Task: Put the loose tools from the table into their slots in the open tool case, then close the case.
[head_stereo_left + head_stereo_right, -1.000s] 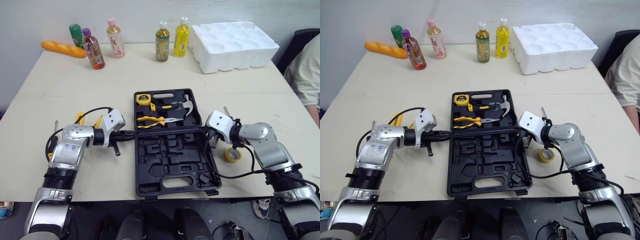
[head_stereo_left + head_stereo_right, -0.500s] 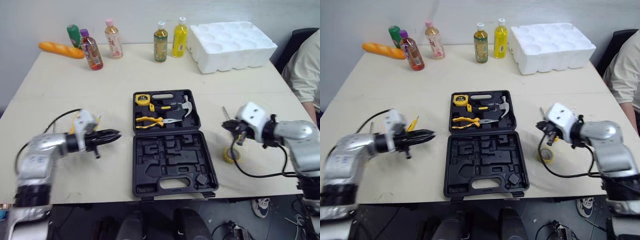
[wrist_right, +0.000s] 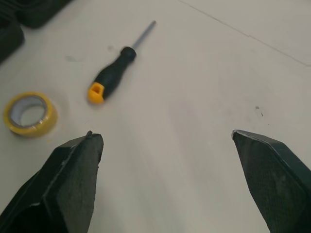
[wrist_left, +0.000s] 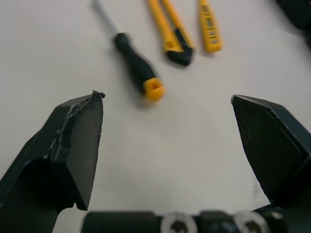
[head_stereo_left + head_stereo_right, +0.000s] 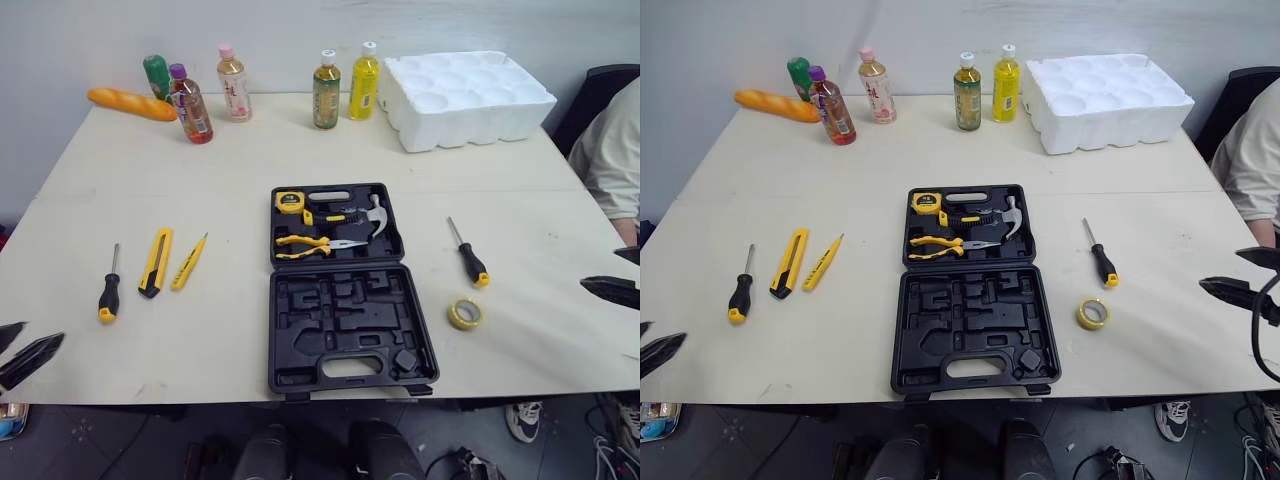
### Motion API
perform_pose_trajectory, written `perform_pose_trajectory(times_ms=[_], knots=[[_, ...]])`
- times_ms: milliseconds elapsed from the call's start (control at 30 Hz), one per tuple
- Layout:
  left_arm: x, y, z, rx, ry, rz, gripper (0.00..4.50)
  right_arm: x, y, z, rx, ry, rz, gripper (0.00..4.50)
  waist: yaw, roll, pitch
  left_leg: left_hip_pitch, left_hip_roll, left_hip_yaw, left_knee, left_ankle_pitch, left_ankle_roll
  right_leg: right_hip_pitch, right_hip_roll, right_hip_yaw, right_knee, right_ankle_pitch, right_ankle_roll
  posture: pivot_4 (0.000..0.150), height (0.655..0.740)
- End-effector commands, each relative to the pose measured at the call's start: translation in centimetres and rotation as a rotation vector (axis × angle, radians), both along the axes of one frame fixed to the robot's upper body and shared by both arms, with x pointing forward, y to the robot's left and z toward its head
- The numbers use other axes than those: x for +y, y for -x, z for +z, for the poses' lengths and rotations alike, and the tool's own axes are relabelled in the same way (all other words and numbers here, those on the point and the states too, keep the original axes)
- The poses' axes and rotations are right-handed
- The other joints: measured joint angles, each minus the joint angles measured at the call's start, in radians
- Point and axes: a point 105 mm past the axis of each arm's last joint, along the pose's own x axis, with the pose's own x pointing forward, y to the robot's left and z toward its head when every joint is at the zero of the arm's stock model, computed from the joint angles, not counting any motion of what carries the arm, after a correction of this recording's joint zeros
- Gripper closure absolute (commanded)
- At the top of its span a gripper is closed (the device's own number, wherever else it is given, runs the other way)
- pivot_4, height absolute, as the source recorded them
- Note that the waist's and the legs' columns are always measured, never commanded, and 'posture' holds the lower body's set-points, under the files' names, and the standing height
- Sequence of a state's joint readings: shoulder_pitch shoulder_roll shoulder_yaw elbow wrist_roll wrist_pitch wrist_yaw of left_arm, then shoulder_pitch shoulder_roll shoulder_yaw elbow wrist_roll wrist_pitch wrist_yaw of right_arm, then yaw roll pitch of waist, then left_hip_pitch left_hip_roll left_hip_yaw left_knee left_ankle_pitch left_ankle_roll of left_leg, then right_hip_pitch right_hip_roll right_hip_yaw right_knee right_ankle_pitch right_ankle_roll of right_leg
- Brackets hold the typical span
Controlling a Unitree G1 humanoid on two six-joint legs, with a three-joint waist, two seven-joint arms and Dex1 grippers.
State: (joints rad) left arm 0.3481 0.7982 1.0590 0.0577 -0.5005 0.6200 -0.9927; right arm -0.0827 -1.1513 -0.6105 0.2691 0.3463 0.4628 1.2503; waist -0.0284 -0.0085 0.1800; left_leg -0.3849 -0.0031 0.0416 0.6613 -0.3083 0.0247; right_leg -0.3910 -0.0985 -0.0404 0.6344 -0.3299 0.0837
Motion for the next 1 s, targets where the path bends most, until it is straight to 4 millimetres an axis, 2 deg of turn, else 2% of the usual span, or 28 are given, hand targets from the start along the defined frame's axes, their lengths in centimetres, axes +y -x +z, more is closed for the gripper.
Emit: perform_pose_trajectory(times_ms=[33, 200, 367, 467, 567, 667, 700, 767, 800, 833, 1000], knots=[[2.4, 0.9, 1.6, -0.039, -0.055, 0.094, 0.02, -1.1, -0.4, 1.8, -0.066, 0.043, -0.025, 0.03, -0.002, 0.001, 0.0, 0.0, 0.0, 0.0, 0.0, 0.0, 0.0, -0.001, 0.0, 0.0, 0.0, 0.0, 0.0, 0.15, 0.7384], [1.5, 0.3, 0.8, -0.019, -0.056, 0.06, 0.02, -1.0, -1.2, 1.3, -0.08, 0.042, -0.008, 0.03, -0.003, 0.003, -0.001, 0.0, 0.0, 0.0, -0.003, 0.0, -0.001, -0.001, -0.001, 0.0, -0.001, 0.0, -0.001, 0.15, 0.7384], [-0.1, -1.1, 1.0, -0.036, -0.061, 0.031, 0.02, 0.0, -1.7, 1.2, -0.088, 0.031, 0.034, 0.03, -0.003, 0.003, -0.001, 0.0, 0.0, 0.0, -0.006, 0.001, -0.002, -0.002, -0.001, 0.0, -0.001, 0.0, -0.001, 0.15, 0.7384], [-1.9, -2.3, 1.2, -0.036, -0.057, 0.006, 0.02, 1.8, -2.0, 1.5, -0.096, 0.008, 0.1, 0.03, -0.002, 0.003, -0.001, 0.0, 0.0, 0.0, -0.006, 0.001, -0.002, -0.002, -0.001, 0.0, -0.001, 0.0, -0.001, 0.15, 0.7384], [-4.0, -3.7, 1.5, -0.029, -0.058, 0.011, 0.02, 4.7, -2.2, 1.7, -0.095, -0.016, 0.203, 0.03, -0.001, 0.003, -0.001, 0.0, 0.0, 0.0, -0.006, 0.001, -0.002, -0.001, -0.001, 0.0, -0.001, 0.0, -0.001, 0.15, 0.7384], [-5.0, -4.4, 1.5, -0.007, -0.042, 0.042, 0.02, 6.4, -2.2, 1.9, -0.099, -0.036, 0.255, 0.03, 0.0, 0.003, -0.001, 0.0, 0.0, 0.0, -0.006, 0.002, -0.002, -0.001, 0.0, -0.001, 0.0, 0.0, 0.0, 0.15, 0.7384], [-5.3, -4.9, 1.3, 0.017, -0.024, 0.091, 0.02, 8.9, -2.3, 2.4, -0.115, -0.073, 0.341, 0.03, -0.001, 0.003, -0.001, 0.0, 0.0, 0.0, -0.006, 0.002, -0.002, -0.001, 0.0, -0.001, 0.0, 0.0, 0.0, 0.15, 0.7384], [-5.6, -5.6, 1.0, 0.053, 0.002, 0.167, 0.02, 12.1, -2.2, 3.2, -0.126, -0.117, 0.46, 0.03, -0.003, 0.003, -0.001, 0.0, 0.0, 0.0, -0.006, 0.002, -0.002, -0.001, 0.0, 0.0, 0.0, 0.0, 0.0, 0.15, 0.7384], [-5.4, -6.2, 0.8, 0.075, 0.046, 0.248, 0.02, 14.8, -1.8, 3.4, -0.133, -0.144, 0.556, 0.03, -0.001, 0.003, -0.001, 0.0, 0.0, 0.0, -0.006, 0.003, -0.003, -0.002, 0.0, 0.0, 0.001, 0.0, 0.0, 0.15, 0.7384], [-5.5, -6.6, 0.7, 0.09, 0.051, 0.283, 0.02, 16.7, -1.4, 3.6, -0.137, -0.156, 0.622, 0.03, 0.001, 0.003, -0.001, 0.0, 0.0, 0.0, -0.005, 0.003, -0.004, -0.001, 0.001, -0.001, 0.002, 0.0, 0.0, 0.15, 0.7384], [-5.8, -7.8, -0.1, 0.194, 0.034, 0.329, 0.02, 23.3, -0.2, 4.8, -0.159, -0.213, 0.855, 0.03, 0.002, 0.0, 0.0, -0.001, 0.0, -0.004, -0.005, 0.008, -0.012, -0.002, 0.002, -0.004, 0.003, 0.0, 0.0, 0.15, 0.7384]])
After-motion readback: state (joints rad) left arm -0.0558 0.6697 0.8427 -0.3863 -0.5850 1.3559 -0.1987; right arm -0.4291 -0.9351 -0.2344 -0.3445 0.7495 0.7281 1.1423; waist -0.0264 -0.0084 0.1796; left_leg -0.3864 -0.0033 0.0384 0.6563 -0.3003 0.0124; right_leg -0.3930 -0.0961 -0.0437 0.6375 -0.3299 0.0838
